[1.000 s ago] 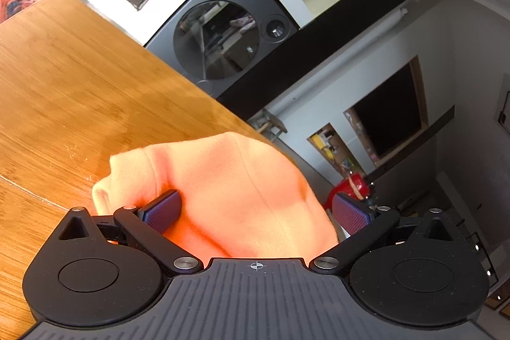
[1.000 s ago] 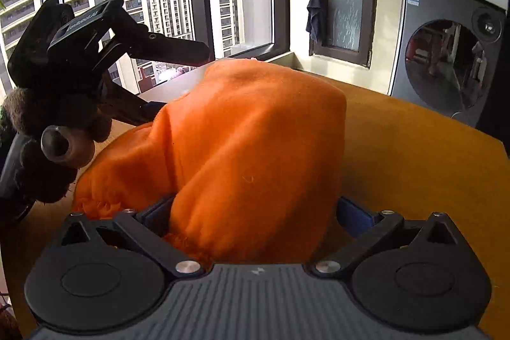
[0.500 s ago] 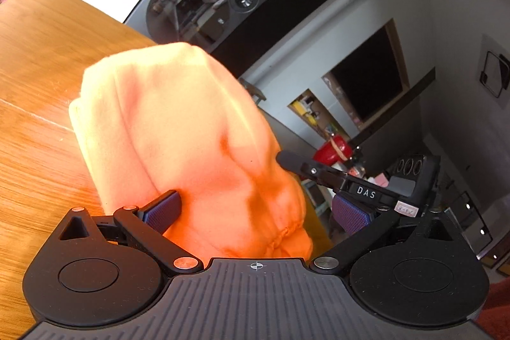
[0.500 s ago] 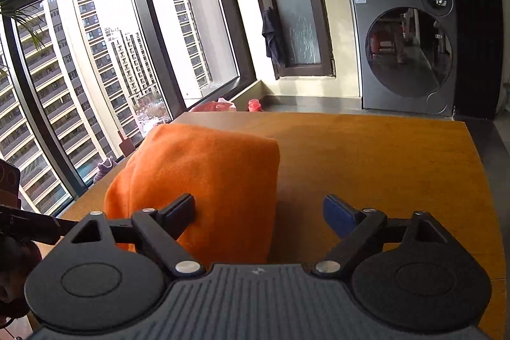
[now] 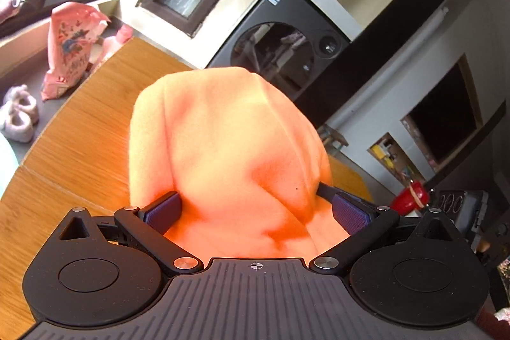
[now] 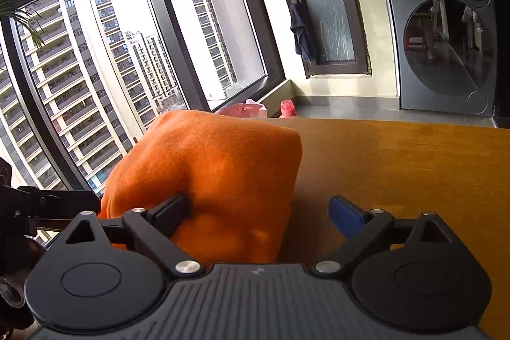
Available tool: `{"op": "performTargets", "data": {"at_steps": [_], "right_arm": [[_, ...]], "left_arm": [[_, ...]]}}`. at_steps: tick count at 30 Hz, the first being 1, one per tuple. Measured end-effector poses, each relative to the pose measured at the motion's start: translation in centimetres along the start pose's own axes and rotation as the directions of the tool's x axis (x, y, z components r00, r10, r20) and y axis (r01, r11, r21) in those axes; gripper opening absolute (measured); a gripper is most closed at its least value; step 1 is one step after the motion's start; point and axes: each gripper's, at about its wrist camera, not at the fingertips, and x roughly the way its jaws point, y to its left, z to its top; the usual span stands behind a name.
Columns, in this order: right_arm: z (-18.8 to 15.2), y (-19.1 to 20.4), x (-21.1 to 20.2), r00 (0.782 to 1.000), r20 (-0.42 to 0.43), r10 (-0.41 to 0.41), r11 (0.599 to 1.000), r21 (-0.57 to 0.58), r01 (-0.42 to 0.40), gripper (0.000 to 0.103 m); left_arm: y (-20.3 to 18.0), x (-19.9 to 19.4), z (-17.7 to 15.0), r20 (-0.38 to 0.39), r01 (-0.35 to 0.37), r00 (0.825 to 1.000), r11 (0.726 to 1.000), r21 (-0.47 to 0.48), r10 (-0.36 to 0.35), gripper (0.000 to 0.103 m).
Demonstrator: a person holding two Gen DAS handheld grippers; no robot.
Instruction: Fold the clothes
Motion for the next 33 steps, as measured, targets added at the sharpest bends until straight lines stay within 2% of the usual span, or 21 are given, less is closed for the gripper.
{"op": "performTargets", "data": {"at_steps": [2, 4, 6, 8, 11, 14, 17, 19, 22, 25, 28, 30, 31, 33], "right_arm": [[0.5, 0.5, 1.0, 0.999, 0.026, -0.028, 0.998, -0.054, 0.029, 0.100], [0.9, 0.6, 1.4, 0.998, 0.039, -0.049, 0.995, -0.081, 0.052, 0.100], [1.2, 0.5, 1.2, 0.998, 0.043, -0.054, 0.994, -0.092, 0.058, 0.100], [1.5, -0.1, 0.6, 0.998, 0.045, -0.053, 0.996, -0.075, 0.057, 0.101], [2.5, -1.4, -0.3, 0.995, 0.075, -0.068, 0.998, 0.006, 0.068, 0.102], [3.7, -2.5, -0.1, 0.993, 0.080, -0.086, 0.994, 0.073, 0.080, 0.103], [4.5, -2.2, 1.6, 0.992, 0.034, -0.120, 0.993, 0.010, 0.120, 0.103], [5.1, -1.4, 3.7, 0.990, 0.006, -0.143, 0.987, -0.068, 0.143, 0.103], [6.0, -0.6, 7.9, 0.972, -0.044, -0.230, 0.959, -0.178, 0.219, 0.103], [6.0, -1.0, 10.9, 0.962, -0.070, -0.262, 0.952, -0.180, 0.247, 0.103], [6.0, -1.7, 9.8, 0.970, -0.055, -0.235, 0.967, -0.113, 0.228, 0.103], [5.7, -1.8, 6.1, 0.980, 0.005, -0.199, 0.975, -0.099, 0.198, 0.103], [5.4, -1.6, 4.0, 0.987, 0.027, -0.158, 0.982, -0.098, 0.160, 0.103], [4.1, -0.8, -0.2, 0.999, 0.037, -0.012, 0.992, -0.126, 0.016, 0.103]], "left_arm": [[-0.4, 0.0, 0.9, 0.003, -0.015, 1.000, 1.000, 0.018, 0.015, 0.103], [-1.7, -0.8, 1.6, 0.030, 0.004, 1.000, 0.998, 0.059, -0.006, 0.103], [-2.6, -1.8, 2.4, 0.064, 0.050, 0.996, 0.995, 0.092, -0.056, 0.103], [-3.4, -2.1, 3.7, 0.092, 0.139, 0.985, 0.986, 0.090, -0.147, 0.103], [-2.8, -0.7, 5.5, 0.116, 0.205, 0.971, 0.978, 0.041, -0.209, 0.103], [-1.4, 2.0, 6.4, 0.080, 0.194, 0.978, 0.981, -0.022, -0.192, 0.103], [0.9, 4.9, 6.4, 0.024, 0.173, 0.985, 0.981, -0.090, -0.171, 0.103], [1.9, 5.6, 6.2, 0.015, 0.179, 0.984, 0.979, -0.101, -0.179, 0.103], [2.8, 6.0, 6.1, 0.009, 0.183, 0.983, 0.978, -0.100, -0.183, 0.103], [3.1, 6.2, 6.3, 0.003, 0.179, 0.984, 0.979, -0.094, -0.180, 0.103], [3.3, 6.3, 6.5, -0.004, 0.182, 0.983, 0.978, -0.097, -0.183, 0.103], [3.5, 6.3, 6.5, -0.004, 0.188, 0.982, 0.977, -0.103, -0.189, 0.103], [3.5, 6.3, 6.4, -0.001, 0.190, 0.982, 0.976, -0.105, -0.191, 0.103], [3.5, 6.3, 6.3, 0.004, 0.190, 0.982, 0.976, -0.106, -0.191, 0.103]]}}
